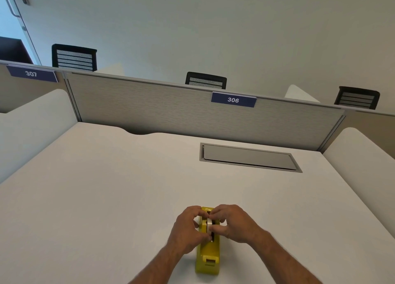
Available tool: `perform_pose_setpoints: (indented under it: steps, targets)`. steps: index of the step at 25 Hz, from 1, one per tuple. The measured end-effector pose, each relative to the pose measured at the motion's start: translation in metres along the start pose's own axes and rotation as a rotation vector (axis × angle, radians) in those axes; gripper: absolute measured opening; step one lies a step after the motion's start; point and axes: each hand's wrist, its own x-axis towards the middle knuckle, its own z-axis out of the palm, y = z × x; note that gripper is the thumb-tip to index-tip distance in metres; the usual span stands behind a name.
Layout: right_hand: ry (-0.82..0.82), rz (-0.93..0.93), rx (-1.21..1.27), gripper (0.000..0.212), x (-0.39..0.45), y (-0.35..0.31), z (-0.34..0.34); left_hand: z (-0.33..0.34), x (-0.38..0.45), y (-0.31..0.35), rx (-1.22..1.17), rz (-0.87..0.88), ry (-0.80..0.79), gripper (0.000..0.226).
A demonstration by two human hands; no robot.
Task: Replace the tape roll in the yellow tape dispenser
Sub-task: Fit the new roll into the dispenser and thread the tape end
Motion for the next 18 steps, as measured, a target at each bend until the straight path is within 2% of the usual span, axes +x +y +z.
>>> perform_pose_setpoints:
  steps: [6, 18]
  targets:
    - [-0.005, -0.003, -0.001, 0.029, 0.0020, -0.0015, -0.0028, 0.0000, -0.0005, 0.0005, 0.016, -0.024, -0.003, 0.058]
    - [-0.011, -0.015, -0.017, 0.028, 0.0032, -0.0040, -0.0051, -0.0027, -0.0025, 0.0041, 0.023, -0.039, -0.012, 0.057]
